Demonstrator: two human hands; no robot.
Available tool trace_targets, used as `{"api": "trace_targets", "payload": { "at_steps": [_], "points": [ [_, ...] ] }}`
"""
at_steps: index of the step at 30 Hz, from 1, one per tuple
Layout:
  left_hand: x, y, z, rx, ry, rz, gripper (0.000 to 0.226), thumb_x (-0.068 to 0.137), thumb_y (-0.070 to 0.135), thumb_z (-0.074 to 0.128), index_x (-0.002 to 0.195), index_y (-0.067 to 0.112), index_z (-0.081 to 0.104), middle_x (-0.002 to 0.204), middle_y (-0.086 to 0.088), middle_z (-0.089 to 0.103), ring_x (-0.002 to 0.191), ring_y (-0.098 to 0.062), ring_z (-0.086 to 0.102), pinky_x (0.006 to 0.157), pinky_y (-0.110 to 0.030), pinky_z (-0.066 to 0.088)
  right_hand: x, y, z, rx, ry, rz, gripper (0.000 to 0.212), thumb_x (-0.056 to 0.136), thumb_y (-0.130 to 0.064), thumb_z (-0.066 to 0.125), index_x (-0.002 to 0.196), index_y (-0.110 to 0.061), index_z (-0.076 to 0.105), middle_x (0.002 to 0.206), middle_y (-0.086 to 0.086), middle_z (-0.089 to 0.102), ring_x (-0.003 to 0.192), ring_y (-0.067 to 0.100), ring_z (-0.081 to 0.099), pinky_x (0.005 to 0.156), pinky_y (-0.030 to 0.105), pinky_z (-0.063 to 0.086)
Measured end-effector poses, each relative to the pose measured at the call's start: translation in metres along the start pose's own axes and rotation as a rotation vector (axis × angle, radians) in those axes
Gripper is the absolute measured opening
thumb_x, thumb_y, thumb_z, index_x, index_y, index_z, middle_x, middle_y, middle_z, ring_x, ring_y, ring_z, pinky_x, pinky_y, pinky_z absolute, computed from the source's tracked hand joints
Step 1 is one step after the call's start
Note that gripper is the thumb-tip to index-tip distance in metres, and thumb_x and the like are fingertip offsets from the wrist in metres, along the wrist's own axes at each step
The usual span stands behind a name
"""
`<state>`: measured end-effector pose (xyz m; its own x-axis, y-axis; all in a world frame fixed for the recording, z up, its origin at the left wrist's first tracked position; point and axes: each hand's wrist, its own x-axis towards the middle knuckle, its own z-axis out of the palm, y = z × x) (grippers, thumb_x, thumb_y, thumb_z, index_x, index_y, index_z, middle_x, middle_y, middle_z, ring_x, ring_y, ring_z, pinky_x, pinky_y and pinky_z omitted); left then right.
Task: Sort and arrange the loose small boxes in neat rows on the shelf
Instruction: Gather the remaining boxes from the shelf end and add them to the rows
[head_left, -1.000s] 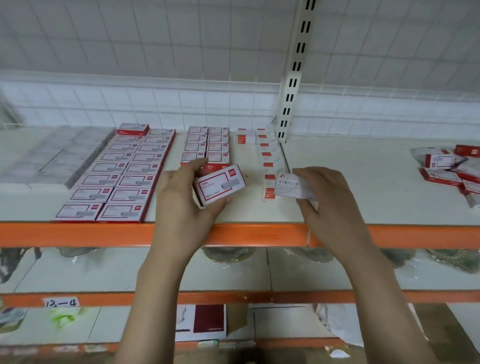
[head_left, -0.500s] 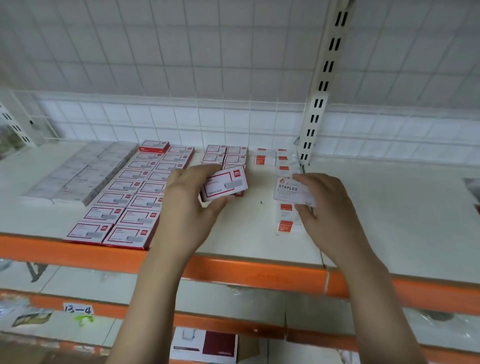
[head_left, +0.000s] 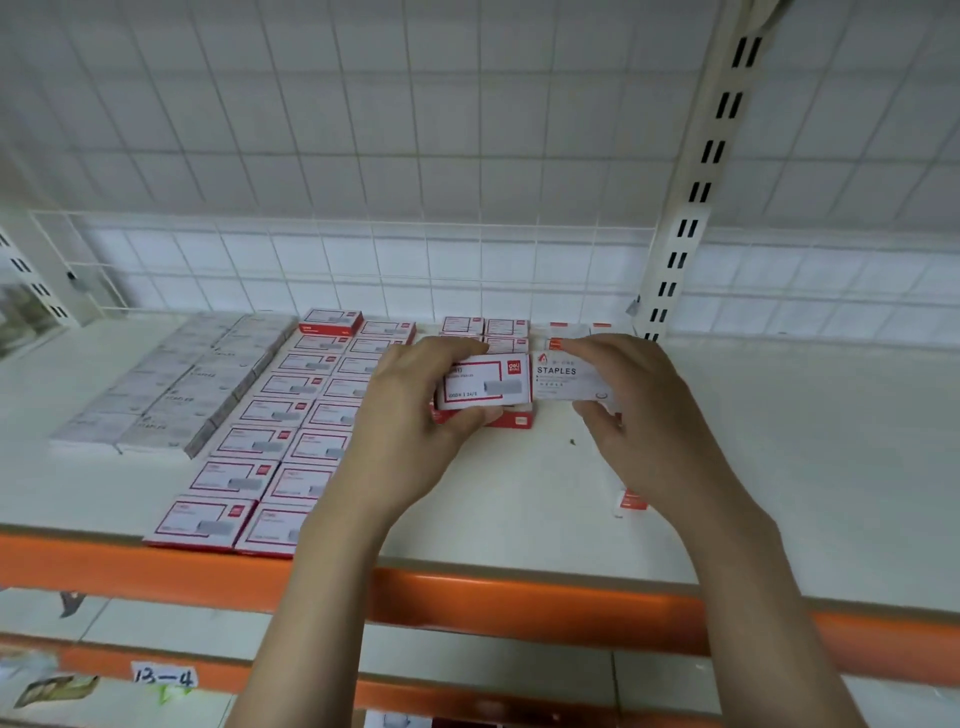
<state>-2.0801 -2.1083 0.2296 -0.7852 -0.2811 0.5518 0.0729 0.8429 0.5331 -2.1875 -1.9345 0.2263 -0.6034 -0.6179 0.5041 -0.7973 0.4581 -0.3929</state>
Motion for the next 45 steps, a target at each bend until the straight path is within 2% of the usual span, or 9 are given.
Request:
{"api": "trace_targets", "payload": {
  "at_steps": [4,7,12,15,19,23,30,35,45],
  "points": [
    [0.004,-0.031,-0.025,-0.002,-0.056,0.072,0.047,0.07,0.029,0.064,0.115,0.015,0.06,0.106,0.014,0.054,0.096,-0.002,0.039,0.085,0.0,0.023,0.012,-0.028,0.022,-0.006,-0.008,0.018,0.05,0.081,0.002,0.06,0.126,-0.018,0.053,0.122,-0.003,0.052,0.115,0.006,0.035,0.09,-0.006,0.013],
    [0.004,-0.065,-0.054,0.027,-0.112,0.11,0.047,0.072,0.035,0.06,0.114,0.014,0.06,0.109,0.004,0.061,0.1,-0.013,0.047,0.087,-0.012,0.028,0.019,-0.06,0.046,-0.031,0.005,0.026,0.052,0.08,0.002,0.061,0.127,-0.017,0.053,0.124,0.001,0.053,0.115,0.008,0.035,0.092,-0.006,0.009],
    [-0.006,-0.117,-0.104,0.034,-0.147,0.104,0.048,0.074,0.04,0.062,0.114,0.015,0.061,0.113,-0.001,0.054,0.107,-0.013,0.042,0.09,-0.012,0.026,0.033,-0.119,0.083,-0.049,0.003,0.018,0.056,0.075,0.006,0.063,0.125,-0.016,0.055,0.122,0.005,0.057,0.116,0.012,0.037,0.098,0.005,0.014],
    [-0.013,-0.146,-0.124,0.039,-0.135,0.089,0.05,0.073,0.038,0.064,0.118,0.018,0.061,0.108,0.007,0.045,0.105,-0.015,0.041,0.089,-0.016,0.027,0.038,-0.15,0.102,-0.06,-0.007,0.06,0.056,0.077,0.005,0.062,0.127,-0.017,0.054,0.124,0.005,0.056,0.117,0.014,0.038,0.098,0.011,0.018],
    [-0.021,-0.175,-0.147,-0.001,-0.102,0.123,0.05,0.073,0.046,0.058,0.115,0.019,0.063,0.103,0.014,0.046,0.097,-0.008,0.036,0.085,-0.006,0.023,0.043,-0.182,0.123,-0.084,-0.025,0.087,0.056,0.077,0.005,0.063,0.128,-0.016,0.054,0.125,0.004,0.055,0.119,0.016,0.04,0.096,0.005,0.014],
    [-0.026,-0.196,-0.157,0.02,-0.074,0.126,0.048,0.075,0.05,0.054,0.115,0.024,0.064,0.103,0.015,0.052,0.095,-0.007,0.03,0.078,-0.018,0.022,0.047,-0.201,0.133,-0.109,-0.038,0.097,0.055,0.075,0.006,0.064,0.126,-0.013,0.055,0.123,0.006,0.057,0.118,0.023,0.044,0.096,0.006,0.015],
    [0.001,-0.195,-0.147,0.021,-0.158,0.132,0.044,0.084,0.024,0.065,0.126,0.016,0.054,0.12,0.001,0.056,0.106,-0.021,0.036,0.084,-0.015,0.018,0.045,-0.202,0.12,-0.165,-0.02,0.132,0.055,0.072,0.009,0.064,0.123,-0.012,0.057,0.119,0.007,0.059,0.113,0.025,0.048,0.093,0.008,0.019],
    [0.066,-0.182,-0.112,0.172,-0.34,0.128,0.049,0.089,0.032,0.059,0.134,0.015,0.045,0.129,-0.003,0.045,0.119,-0.026,0.035,0.1,-0.027,0.022,0.037,-0.187,0.102,-0.226,0.019,0.197,0.052,0.074,0.003,0.067,0.123,-0.012,0.057,0.117,0.008,0.06,0.111,0.025,0.051,0.092,0.009,0.021],
    [0.118,-0.182,-0.04,0.347,-0.551,0.104,0.051,0.091,0.037,0.055,0.134,0.011,0.045,0.131,-0.011,0.042,0.121,-0.027,0.037,0.103,-0.034,0.027,0.029,-0.159,0.086,-0.223,0.069,0.257,0.048,0.076,0.002,0.065,0.121,-0.013,0.058,0.117,0.006,0.06,0.112,0.027,0.051,0.093,0.017,0.029]
  ]
}}
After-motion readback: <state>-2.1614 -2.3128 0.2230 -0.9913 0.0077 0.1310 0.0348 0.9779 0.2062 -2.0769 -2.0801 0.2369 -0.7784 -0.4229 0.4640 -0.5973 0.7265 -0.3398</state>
